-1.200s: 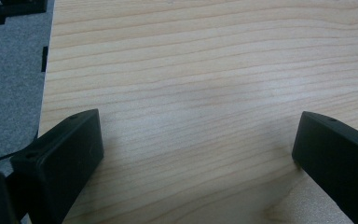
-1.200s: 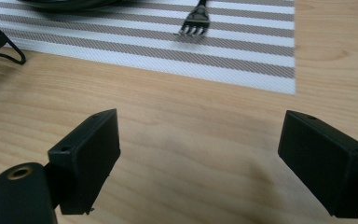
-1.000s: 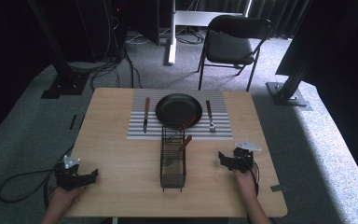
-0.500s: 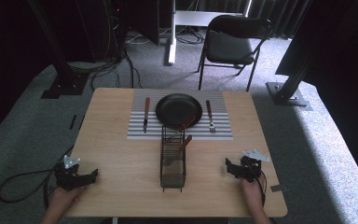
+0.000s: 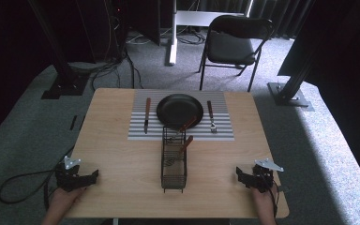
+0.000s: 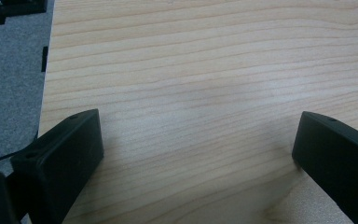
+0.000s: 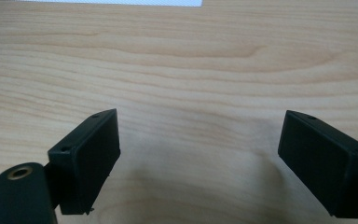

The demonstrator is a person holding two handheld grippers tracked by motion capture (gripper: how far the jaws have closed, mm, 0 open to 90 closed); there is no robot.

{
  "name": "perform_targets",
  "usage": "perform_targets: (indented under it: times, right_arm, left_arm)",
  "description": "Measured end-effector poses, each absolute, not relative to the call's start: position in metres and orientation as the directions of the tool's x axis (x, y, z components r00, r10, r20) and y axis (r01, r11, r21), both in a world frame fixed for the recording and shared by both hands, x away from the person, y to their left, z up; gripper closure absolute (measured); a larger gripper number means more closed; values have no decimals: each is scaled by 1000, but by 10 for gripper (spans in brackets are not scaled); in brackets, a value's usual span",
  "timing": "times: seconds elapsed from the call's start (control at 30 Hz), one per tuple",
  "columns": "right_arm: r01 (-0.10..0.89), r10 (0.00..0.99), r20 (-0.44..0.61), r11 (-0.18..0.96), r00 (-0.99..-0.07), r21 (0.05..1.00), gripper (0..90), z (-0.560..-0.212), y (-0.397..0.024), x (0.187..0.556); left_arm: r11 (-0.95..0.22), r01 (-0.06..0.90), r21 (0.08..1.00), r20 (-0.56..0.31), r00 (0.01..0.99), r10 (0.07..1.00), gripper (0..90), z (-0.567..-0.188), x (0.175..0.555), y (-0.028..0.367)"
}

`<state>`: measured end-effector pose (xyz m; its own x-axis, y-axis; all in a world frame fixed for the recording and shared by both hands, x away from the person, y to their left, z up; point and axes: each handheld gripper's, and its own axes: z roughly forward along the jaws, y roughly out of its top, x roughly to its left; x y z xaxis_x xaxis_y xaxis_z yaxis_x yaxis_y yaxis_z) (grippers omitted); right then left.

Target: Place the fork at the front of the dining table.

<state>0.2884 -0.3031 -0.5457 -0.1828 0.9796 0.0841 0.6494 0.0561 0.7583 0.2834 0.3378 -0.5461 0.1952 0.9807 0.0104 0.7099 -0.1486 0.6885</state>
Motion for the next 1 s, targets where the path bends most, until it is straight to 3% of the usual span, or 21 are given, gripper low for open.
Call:
perform_targets:
  times: [0.33,0.6,1.0]
  right_arm:
    - [678,986,89,29,-138,734,123,-549,-315,283]
    - [692,996,13,54,-92,720,120,-550,-321,281]
    - [692,998,13,35,-64,721,120,-550,-331,276]
  left_arm:
    - [-149,710,688,11,196,981,16,-546,283,338]
    - [-149,711,687,11,196,981,16,-546,283,338]
    - [-72,723,687,10,89,996,17,-546,280,330]
